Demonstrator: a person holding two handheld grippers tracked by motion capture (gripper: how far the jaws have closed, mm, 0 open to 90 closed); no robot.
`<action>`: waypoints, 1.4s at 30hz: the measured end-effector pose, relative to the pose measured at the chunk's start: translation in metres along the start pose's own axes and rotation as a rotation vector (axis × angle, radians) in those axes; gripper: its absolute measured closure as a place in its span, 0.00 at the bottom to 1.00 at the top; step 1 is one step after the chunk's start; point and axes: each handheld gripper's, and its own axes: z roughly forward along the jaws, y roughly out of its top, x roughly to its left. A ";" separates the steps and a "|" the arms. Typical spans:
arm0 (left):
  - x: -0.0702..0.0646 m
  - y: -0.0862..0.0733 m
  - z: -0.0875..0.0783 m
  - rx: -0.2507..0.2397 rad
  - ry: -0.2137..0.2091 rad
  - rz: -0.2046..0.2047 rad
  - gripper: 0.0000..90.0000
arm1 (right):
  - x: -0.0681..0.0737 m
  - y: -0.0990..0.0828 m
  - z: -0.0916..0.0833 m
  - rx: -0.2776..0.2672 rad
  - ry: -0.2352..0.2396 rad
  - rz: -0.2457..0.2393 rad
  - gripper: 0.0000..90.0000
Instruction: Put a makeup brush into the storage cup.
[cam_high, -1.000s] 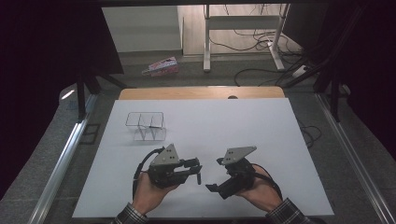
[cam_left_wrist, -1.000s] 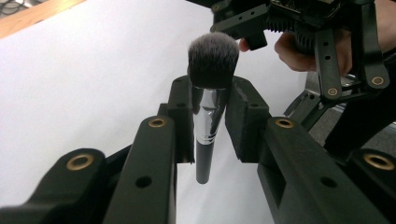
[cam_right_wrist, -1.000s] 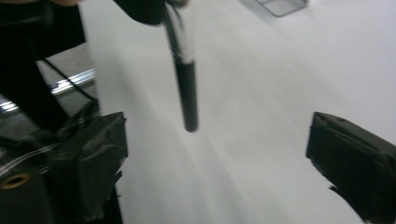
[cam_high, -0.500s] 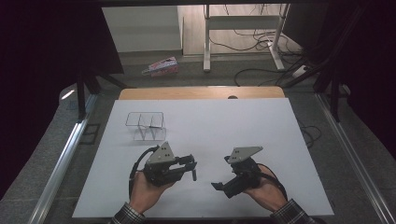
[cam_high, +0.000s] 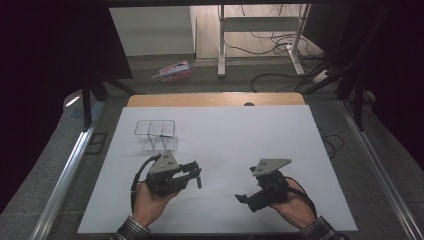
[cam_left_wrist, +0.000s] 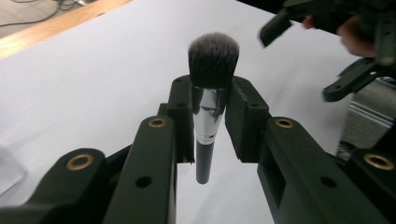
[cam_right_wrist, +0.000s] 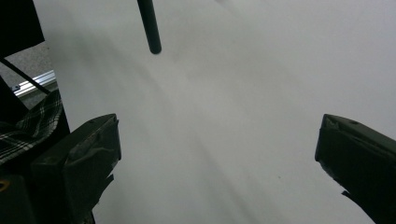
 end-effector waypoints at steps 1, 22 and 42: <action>0.002 -0.001 -0.001 -0.002 0.008 -0.003 0.82 | -0.001 -0.001 -0.001 0.000 -0.005 0.004 0.00; 0.039 -0.012 -0.018 -0.041 0.133 -0.104 0.82 | -0.013 -0.027 -0.020 0.013 -0.076 0.049 0.01; 0.072 0.000 -0.021 -0.076 0.214 -0.165 0.82 | -0.022 -0.047 -0.037 0.001 -0.123 0.114 0.00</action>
